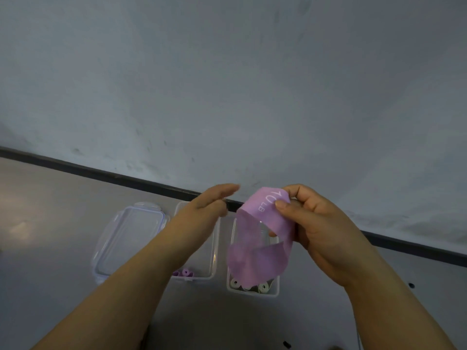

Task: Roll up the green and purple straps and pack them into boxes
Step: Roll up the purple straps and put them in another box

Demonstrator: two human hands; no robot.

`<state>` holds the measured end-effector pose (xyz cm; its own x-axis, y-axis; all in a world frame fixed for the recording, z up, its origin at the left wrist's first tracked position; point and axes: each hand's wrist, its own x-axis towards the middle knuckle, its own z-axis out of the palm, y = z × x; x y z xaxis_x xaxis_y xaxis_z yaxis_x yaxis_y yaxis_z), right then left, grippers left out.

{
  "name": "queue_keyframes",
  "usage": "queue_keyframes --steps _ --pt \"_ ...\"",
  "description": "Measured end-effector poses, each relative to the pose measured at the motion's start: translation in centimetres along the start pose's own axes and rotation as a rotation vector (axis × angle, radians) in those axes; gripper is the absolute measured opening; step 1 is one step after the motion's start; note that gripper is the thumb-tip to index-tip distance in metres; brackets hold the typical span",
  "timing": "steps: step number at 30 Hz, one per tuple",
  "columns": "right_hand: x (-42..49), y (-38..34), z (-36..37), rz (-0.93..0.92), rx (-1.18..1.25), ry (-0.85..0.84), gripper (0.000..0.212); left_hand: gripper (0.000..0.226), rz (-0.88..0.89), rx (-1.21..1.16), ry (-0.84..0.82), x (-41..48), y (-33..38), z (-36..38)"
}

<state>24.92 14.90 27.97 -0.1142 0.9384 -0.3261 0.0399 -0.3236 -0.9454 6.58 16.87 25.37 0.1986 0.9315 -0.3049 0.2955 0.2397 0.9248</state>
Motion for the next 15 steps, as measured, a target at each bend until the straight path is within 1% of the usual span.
queue_keyframes --steps 2,3,4,6,8,11,13,15 --pt "0.2 0.0 0.2 0.014 0.026 -0.019 0.011 0.054 0.117 0.029 -0.150 -0.3 0.4 0.1" --pt "0.2 0.0 0.2 0.022 0.047 -0.025 0.011 0.054 0.169 0.075 -0.192 -0.2 0.3 0.2" --pt "0.3 0.0 0.2 0.032 0.067 -0.028 0.012 0.050 0.207 0.115 -0.195 -0.1 0.2 0.4" --pt "0.2 0.0 0.0 0.050 0.061 -0.019 0.015 0.036 0.236 0.148 -0.107 0.2 0.1 0.7" --pt "0.1 0.2 -0.3 0.061 -0.052 -0.005 0.013 0.036 0.214 0.118 0.028 0.4 0.0 0.5" --pt "-0.1 0.3 -1.3 0.091 -0.277 -0.035 0.003 0.038 0.145 0.067 0.131 0.7 0.2 -0.2" --pt "-0.5 0.2 -2.1 0.125 -0.379 -0.068 0.006 0.035 0.105 0.038 0.193 0.8 0.3 -0.9" --pt "-0.8 0.3 -2.7 0.142 -0.410 -0.084 0.011 0.028 0.065 -0.029 0.244 0.9 0.4 -1.6"
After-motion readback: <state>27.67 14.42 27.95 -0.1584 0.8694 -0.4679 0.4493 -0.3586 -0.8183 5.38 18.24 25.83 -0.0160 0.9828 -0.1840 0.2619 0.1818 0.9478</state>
